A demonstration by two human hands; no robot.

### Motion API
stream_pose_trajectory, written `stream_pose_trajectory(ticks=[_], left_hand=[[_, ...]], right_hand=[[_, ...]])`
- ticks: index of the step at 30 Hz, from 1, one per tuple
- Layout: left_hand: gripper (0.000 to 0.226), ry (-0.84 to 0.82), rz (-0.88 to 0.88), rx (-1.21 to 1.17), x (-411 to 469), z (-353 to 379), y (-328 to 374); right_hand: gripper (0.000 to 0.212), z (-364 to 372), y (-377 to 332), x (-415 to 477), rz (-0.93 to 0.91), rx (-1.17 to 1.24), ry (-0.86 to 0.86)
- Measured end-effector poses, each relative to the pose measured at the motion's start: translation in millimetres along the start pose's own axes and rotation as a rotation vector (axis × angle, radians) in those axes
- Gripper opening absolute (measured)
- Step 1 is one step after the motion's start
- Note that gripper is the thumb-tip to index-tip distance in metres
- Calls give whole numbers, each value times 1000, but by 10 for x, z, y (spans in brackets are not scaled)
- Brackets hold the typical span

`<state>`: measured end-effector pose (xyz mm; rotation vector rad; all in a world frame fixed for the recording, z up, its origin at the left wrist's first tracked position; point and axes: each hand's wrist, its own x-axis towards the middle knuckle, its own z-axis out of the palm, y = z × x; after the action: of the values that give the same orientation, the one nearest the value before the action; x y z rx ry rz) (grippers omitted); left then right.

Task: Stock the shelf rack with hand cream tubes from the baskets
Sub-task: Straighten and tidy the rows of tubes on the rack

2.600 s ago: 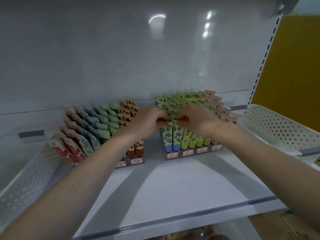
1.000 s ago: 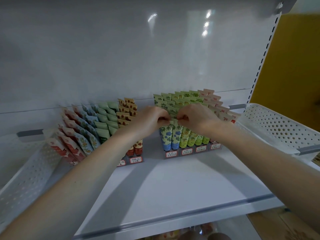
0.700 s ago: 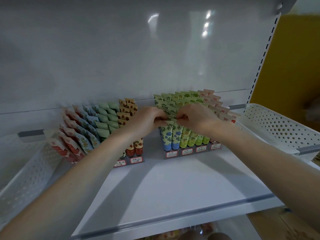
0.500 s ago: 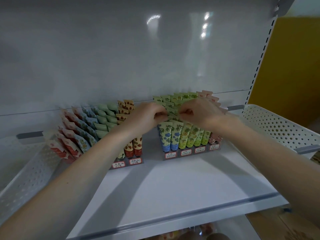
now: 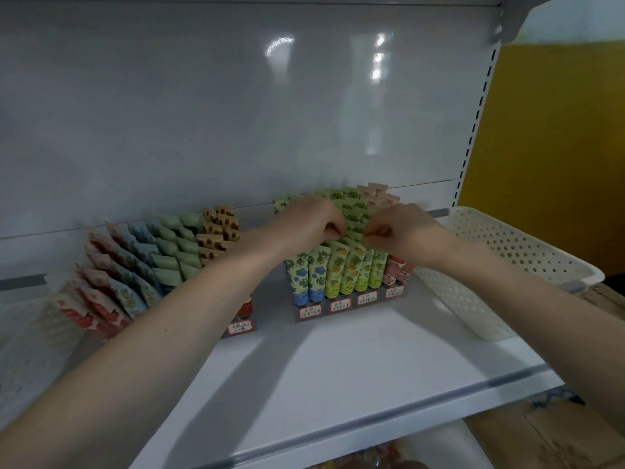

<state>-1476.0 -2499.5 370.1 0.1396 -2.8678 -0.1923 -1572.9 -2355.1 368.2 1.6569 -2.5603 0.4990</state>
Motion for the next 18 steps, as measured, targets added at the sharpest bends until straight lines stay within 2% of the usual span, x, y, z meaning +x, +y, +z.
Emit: stream_pose_trajectory(ticks=[12, 18], left_hand=[[19, -31, 39, 87, 73, 26, -20], [18, 25, -7, -3, 39, -38, -47]], right_hand=[[22, 185, -5, 80, -7, -119, -18], [19, 165, 1, 99, -11, -50, -11]])
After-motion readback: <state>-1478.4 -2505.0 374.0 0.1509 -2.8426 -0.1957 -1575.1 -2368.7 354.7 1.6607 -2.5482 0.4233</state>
